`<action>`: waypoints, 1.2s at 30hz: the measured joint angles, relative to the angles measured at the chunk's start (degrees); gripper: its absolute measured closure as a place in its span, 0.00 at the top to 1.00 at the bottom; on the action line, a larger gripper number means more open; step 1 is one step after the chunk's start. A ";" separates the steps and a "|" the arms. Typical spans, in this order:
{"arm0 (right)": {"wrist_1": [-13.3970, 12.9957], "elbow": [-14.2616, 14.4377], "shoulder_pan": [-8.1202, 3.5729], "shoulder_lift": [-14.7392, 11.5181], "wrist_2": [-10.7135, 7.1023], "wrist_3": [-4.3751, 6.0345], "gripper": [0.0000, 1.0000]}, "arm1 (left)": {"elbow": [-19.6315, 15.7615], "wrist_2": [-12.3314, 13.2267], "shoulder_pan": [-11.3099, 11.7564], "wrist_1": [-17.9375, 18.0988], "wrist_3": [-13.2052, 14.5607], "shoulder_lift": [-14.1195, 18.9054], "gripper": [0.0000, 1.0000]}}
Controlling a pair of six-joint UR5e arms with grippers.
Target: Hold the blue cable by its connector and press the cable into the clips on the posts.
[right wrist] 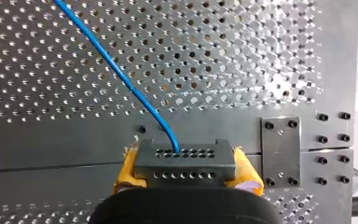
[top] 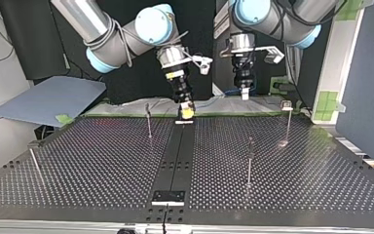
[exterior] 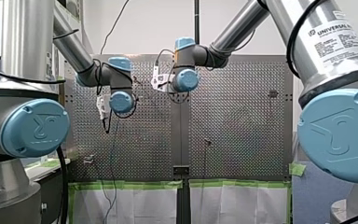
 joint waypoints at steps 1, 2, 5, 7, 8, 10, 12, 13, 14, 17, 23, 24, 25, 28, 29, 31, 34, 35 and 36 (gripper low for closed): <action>0.12 -0.21 -0.17 0.02 -0.01 0.43 0.00 | 0.41 0.30 0.14 -0.42 -0.01 0.00 0.00; 0.20 -0.40 -0.34 0.05 -0.02 0.83 0.00 | 0.73 0.52 0.24 -0.70 -0.03 0.00 0.00; 0.35 -0.98 -0.90 0.26 -0.04 1.66 0.00 | 1.76 1.14 0.58 -1.40 -0.14 -0.01 0.00; 0.38 -1.49 -1.22 0.51 -0.10 1.90 0.00 | 2.48 1.35 0.93 -1.67 -0.37 -0.01 0.00; 0.39 -1.74 -1.34 0.67 -0.17 1.97 0.00 | 2.84 1.40 1.08 -1.77 -0.46 -0.01 0.00; 0.44 -2.37 -1.50 1.14 -0.53 2.06 0.00 | 3.67 1.50 1.37 -2.05 -0.66 0.00 0.00; 0.55 -3.16 -1.56 1.58 -1.01 2.09 0.00 | 4.31 1.62 1.58 -2.20 -0.85 -0.01 0.00; 0.65 -3.58 -1.56 1.79 -1.20 2.08 0.00 | 4.73 1.70 1.70 -2.27 -1.03 -0.01 0.00; 0.83 -4.00 -1.58 2.01 -1.35 2.06 0.00 | 5.04 1.74 1.80 -2.31 -1.17 -0.01 0.00; 1.82 -5.42 -1.57 2.79 -1.74 1.94 0.00 | 5.90 1.85 2.16 -2.52 -1.58 0.00 0.00; 4.44 -8.30 -1.70 4.17 -2.21 1.89 0.00 | 6.86 1.88 2.96 -2.84 -2.14 -0.01 0.00; 4.99 -8.89 -1.78 4.31 -2.26 1.97 0.00 | 6.90 1.88 3.11 -2.86 -2.18 -0.01 0.00; 5.33 -9.31 -1.85 4.40 -2.32 2.06 0.00 | 6.93 1.89 3.30 -2.86 -2.22 0.01 0.00; 5.94 -10.30 -2.34 4.64 -2.92 2.75 0.00 | 7.04 2.09 3.75 -2.83 -2.25 0.03 0.00; 6.01 -10.49 -2.55 4.70 -3.18 3.02 0.00 | 7.10 2.24 3.86 -2.83 -2.25 0.04 0.00; 6.12 -10.90 -3.10 4.79 -3.89 3.66 0.00 | 7.36 2.81 4.10 -2.82 -2.24 0.05 0.00; 6.19 -11.48 -3.69 4.96 -5.19 4.17 0.00 | 8.00 3.86 4.37 -2.91 -2.29 0.04 0.00; 6.23 -11.65 -3.81 5.02 -5.56 4.24 0.00 | 8.25 4.14 4.43 -3.01 -2.31 0.04 0.00; 6.31 -11.94 -3.94 5.11 -6.06 4.31 0.00 | 8.51 4.42 4.49 -3.15 -2.31 0.04 0.00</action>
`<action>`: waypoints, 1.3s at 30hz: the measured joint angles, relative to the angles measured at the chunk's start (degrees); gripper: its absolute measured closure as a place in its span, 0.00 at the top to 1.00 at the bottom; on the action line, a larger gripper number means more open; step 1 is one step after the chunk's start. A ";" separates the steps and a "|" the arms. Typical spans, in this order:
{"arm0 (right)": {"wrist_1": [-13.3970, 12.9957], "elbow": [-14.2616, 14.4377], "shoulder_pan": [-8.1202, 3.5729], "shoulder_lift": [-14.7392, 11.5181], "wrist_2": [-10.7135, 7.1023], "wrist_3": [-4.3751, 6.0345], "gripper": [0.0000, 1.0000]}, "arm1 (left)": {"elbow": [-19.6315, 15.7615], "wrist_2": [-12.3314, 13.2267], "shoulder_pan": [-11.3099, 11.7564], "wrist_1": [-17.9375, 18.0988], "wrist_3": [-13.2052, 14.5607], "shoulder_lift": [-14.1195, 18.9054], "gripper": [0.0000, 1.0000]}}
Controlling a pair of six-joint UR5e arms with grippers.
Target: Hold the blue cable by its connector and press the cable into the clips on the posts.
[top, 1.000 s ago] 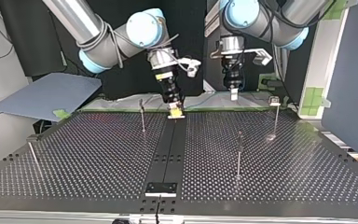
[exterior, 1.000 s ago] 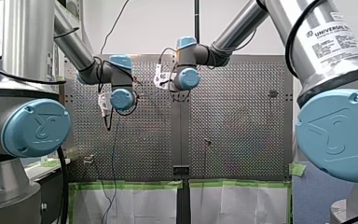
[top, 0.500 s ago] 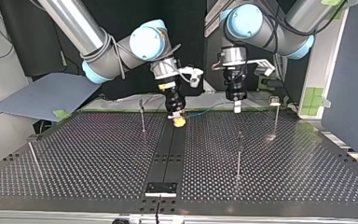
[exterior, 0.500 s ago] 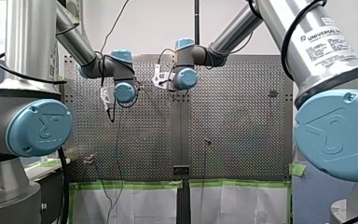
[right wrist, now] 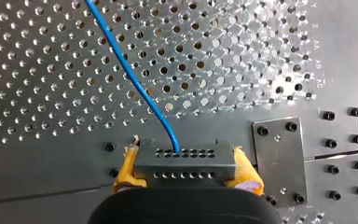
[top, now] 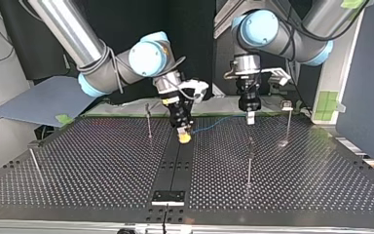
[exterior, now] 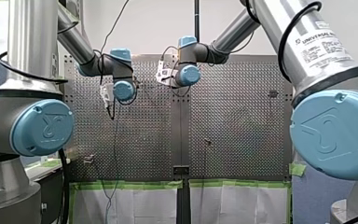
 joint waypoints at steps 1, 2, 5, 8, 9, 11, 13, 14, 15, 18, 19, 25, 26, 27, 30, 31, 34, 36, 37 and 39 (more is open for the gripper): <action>0.06 -0.27 -0.07 0.06 -0.39 0.03 0.00 | 0.35 0.37 0.07 -0.27 0.00 0.00 0.00; 0.12 -0.55 -0.12 0.12 -0.76 0.05 0.00 | 0.61 0.59 0.12 -0.52 0.00 0.00 0.00; 0.46 -1.53 -0.03 0.35 -2.15 -0.06 0.00 | 1.30 0.89 0.30 -1.21 -0.10 0.00 0.00; 1.14 -2.47 0.12 0.62 -2.95 -0.18 0.00 | 1.74 0.89 0.63 -1.58 -0.38 0.00 0.00; 1.36 -2.78 0.13 0.70 -3.11 -0.21 0.00 | 1.86 0.87 0.75 -1.64 -0.44 0.00 0.00; 1.56 -3.16 0.11 0.79 -3.27 -0.26 0.00 | 2.08 0.75 1.11 -1.71 -0.64 -0.02 0.00; 1.67 -3.54 0.04 0.88 -3.46 -0.30 0.00 | 2.37 0.69 1.51 -1.74 -0.94 -0.02 0.00; 1.69 -3.69 0.00 0.91 -3.56 -0.29 0.00 | 2.53 0.71 1.69 -1.75 -1.04 -0.02 0.00; 1.72 -3.91 -0.08 0.97 -3.73 -0.26 0.00 | 2.72 0.74 1.86 -1.77 -1.11 -0.01 0.00; 1.89 -4.64 -0.15 1.12 -4.09 -0.26 0.00 | 3.57 0.88 2.32 -2.12 -1.25 -0.03 0.00; 1.99 -4.94 -0.09 1.17 -4.17 -0.28 0.00 | 3.97 0.91 2.46 -2.35 -1.28 -0.04 0.00; 2.38 -6.83 0.20 2.16 -4.33 -0.39 0.00 | 5.30 0.90 3.27 -3.18 -2.54 -0.05 0.00; 2.40 -7.08 0.23 2.35 -4.33 -0.39 0.00 | 5.37 0.89 3.44 -3.23 -2.73 -0.06 0.00; 2.46 -7.41 0.25 2.61 -4.33 -0.38 0.00 | 5.41 0.89 3.62 -3.27 -2.86 -0.06 0.00; 2.74 -8.20 0.21 3.17 -4.33 -0.41 0.00 | 5.47 0.90 4.15 -3.32 -3.12 -0.14 0.00; 2.86 -8.42 0.15 3.31 -4.34 -0.42 0.00 | 5.47 0.91 4.31 -3.33 -3.19 -0.18 0.00; 3.34 -9.03 -0.07 3.66 -4.36 -0.44 0.00 | 5.47 0.94 4.51 -3.34 -3.28 -0.21 0.00; 3.58 -9.36 -0.17 3.82 -4.36 -0.49 0.00 | 5.51 1.03 4.64 -3.32 -3.32 -0.26 0.00; 3.67 -9.50 -0.20 3.87 -4.36 -0.52 0.00 | 5.65 1.25 4.87 -3.29 -3.38 -0.37 0.00; 3.82 -9.83 -0.23 3.98 -4.36 -0.61 0.00 | 6.00 1.77 5.40 -3.31 -3.49 -0.70 0.00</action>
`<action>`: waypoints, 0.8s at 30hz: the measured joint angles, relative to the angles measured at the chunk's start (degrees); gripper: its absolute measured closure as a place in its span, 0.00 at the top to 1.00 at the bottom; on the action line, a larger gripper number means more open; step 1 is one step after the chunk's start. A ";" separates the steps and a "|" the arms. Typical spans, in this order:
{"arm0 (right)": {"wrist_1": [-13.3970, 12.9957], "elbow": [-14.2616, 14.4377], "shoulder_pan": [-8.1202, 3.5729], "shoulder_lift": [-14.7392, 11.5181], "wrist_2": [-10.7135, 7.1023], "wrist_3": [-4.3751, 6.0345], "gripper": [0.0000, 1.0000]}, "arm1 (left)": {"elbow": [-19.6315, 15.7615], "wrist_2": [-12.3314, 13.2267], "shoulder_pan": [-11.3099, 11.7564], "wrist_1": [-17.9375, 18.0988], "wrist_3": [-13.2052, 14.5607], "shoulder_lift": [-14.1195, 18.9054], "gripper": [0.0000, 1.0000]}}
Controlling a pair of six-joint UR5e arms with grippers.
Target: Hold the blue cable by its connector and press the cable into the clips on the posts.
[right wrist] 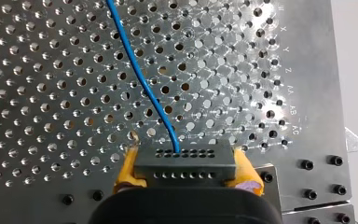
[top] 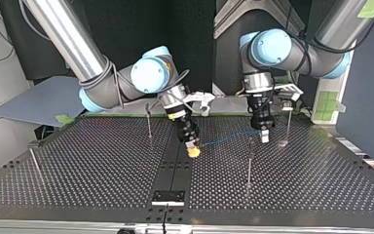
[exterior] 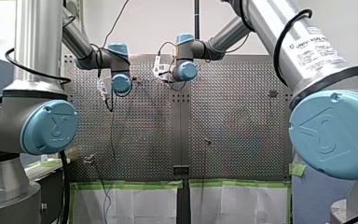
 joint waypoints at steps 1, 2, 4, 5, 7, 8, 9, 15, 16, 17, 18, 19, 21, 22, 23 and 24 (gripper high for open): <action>0.05 -0.14 -0.01 0.06 0.00 -0.03 0.00 | 0.32 0.46 0.38 -0.13 -0.05 -0.34 0.00; 0.09 -0.28 -0.02 0.12 0.00 -0.05 0.00 | 0.57 0.82 0.64 -0.24 -0.08 -0.59 0.00; 0.16 -0.50 -0.02 0.24 0.00 -0.12 0.00 | 1.00 1.39 1.17 -0.41 -0.13 -1.00 0.00; 0.19 -0.57 -0.03 0.29 0.00 -0.16 0.00 | 1.16 1.57 1.39 -0.45 -0.16 -1.11 0.00; 0.24 -0.66 -0.04 0.39 0.00 -0.27 0.00 | 1.51 1.96 1.92 -0.55 -0.33 -1.25 0.00; 0.26 -0.69 -0.04 0.43 0.00 -0.32 0.00 | 1.61 2.10 2.15 -0.58 -0.47 -1.28 0.00; 0.28 -0.73 -0.04 0.51 -0.03 -0.39 0.00 | 1.69 2.21 2.38 -0.60 -0.61 -1.31 0.00; 0.39 -0.88 -0.03 0.98 -0.12 -0.87 0.00 | 1.84 2.92 3.64 -0.55 -1.03 -1.36 0.00; 0.41 -0.89 -0.02 1.04 -0.17 -0.93 0.00 | 1.84 3.25 3.85 -0.52 -1.07 -1.37 0.00; 0.47 -0.90 -0.02 1.10 -0.23 -1.00 0.00 | 1.84 3.47 4.00 -0.49 -1.11 -1.38 0.00; 0.60 -0.91 -0.02 1.17 -0.30 -1.10 0.00 | 1.84 3.70 4.14 -0.46 -1.14 -1.42 0.00; 0.70 -0.93 -0.02 1.23 -0.34 -1.19 0.00 | 1.84 3.96 4.31 -0.43 -1.18 -1.52 0.00; 0.86 -0.99 -0.05 1.38 -0.40 -1.35 0.00 | 1.92 4.42 4.57 -0.41 -1.26 -1.79 0.00; 0.90 -1.02 -0.06 1.43 -0.41 -1.40 0.00 | 2.07 4.81 4.71 -0.40 -1.31 -2.04 0.00; 0.93 -1.03 -0.07 1.47 -0.42 -1.43 0.00 | 2.22 5.13 4.82 -0.40 -1.36 -2.25 0.00; 0.96 -1.06 -0.07 1.51 -0.43 -1.46 0.00 | 2.43 5.41 4.94 -0.39 -1.43 -2.49 0.00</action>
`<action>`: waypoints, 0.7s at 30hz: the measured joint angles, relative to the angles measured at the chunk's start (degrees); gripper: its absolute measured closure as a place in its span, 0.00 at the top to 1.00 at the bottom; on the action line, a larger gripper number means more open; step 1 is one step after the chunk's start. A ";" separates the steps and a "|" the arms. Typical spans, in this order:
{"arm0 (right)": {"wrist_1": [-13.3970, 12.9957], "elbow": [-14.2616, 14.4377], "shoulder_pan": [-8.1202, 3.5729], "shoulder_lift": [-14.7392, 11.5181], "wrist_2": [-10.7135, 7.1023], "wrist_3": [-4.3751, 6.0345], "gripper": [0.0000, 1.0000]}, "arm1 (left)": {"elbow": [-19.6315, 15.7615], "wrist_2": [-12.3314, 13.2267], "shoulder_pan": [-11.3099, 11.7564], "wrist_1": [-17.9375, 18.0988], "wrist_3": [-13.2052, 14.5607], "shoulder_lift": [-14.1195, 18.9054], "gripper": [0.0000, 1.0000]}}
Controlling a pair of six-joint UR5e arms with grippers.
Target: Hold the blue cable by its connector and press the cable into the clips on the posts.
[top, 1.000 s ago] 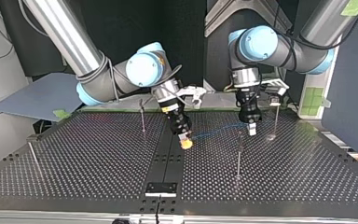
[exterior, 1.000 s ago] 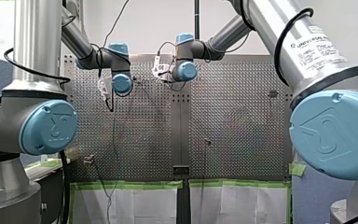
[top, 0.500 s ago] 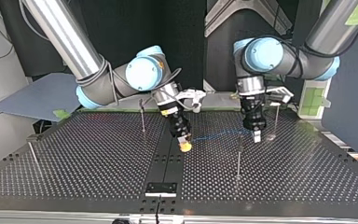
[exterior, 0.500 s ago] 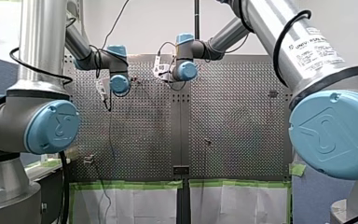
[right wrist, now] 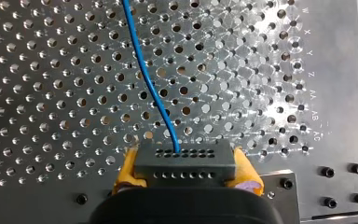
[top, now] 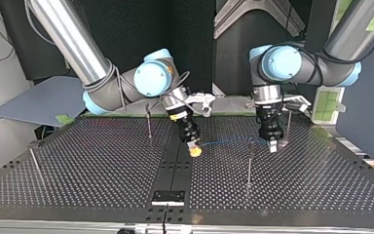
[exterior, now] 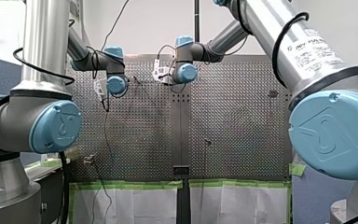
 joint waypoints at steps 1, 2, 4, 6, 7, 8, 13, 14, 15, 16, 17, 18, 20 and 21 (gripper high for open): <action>0.01 -0.01 -0.01 0.02 -0.01 -0.01 0.00 | 0.34 0.34 0.17 -0.03 -0.12 -0.32 0.00; 0.02 -0.01 -0.04 0.03 -0.02 -0.02 0.00 | 0.61 0.56 0.29 -0.06 -0.24 -0.53 0.00; 0.07 -0.06 -0.36 -0.03 -0.09 -0.03 0.00 | 1.29 1.11 0.57 -0.18 -0.70 -0.95 0.00; 0.10 -0.18 -0.74 -0.03 -0.15 -0.03 0.00 | 1.89 1.62 0.87 -0.43 -1.16 -1.20 0.00; 0.10 -0.27 -0.87 -0.01 -0.16 -0.05 0.00 | 2.28 2.01 1.09 -0.58 -1.45 -1.30 0.00; 0.11 -0.38 -0.99 0.02 -0.16 -0.06 0.00 | 2.57 2.32 1.26 -0.69 -1.70 -1.36 0.00; 0.21 -1.20 -1.52 0.12 -0.19 -0.12 0.00 | 4.17 3.47 2.16 -1.69 -2.96 -2.35 0.00; 0.23 -1.34 -1.63 0.13 -0.18 -0.12 0.00 | 4.38 3.59 2.30 -1.92 -3.04 -2.51 0.00; 0.25 -1.50 -1.78 0.17 -0.19 -0.12 0.00 | 4.56 3.75 2.44 -2.08 -3.14 -2.64 0.00; 0.28 -1.60 -1.89 0.21 -0.19 -0.12 0.00 | 4.77 4.06 2.66 -2.23 -3.34 -2.78 0.00; 0.30 -1.69 -2.01 0.25 -0.19 -0.13 0.00 | 4.91 4.36 2.85 -2.32 -3.58 -2.90 0.00; 0.37 -1.79 -2.16 0.31 -0.19 -0.16 0.00 | 5.03 4.66 3.04 -2.40 -3.86 -3.05 0.00; 0.49 -1.88 -2.35 0.43 -0.19 -0.30 0.00 | 5.24 5.33 3.41 -2.61 -4.56 -3.47 0.00; 0.56 -1.91 -2.44 0.52 -0.19 -0.47 0.00 | 5.29 5.64 3.55 -2.69 -4.83 -3.69 0.00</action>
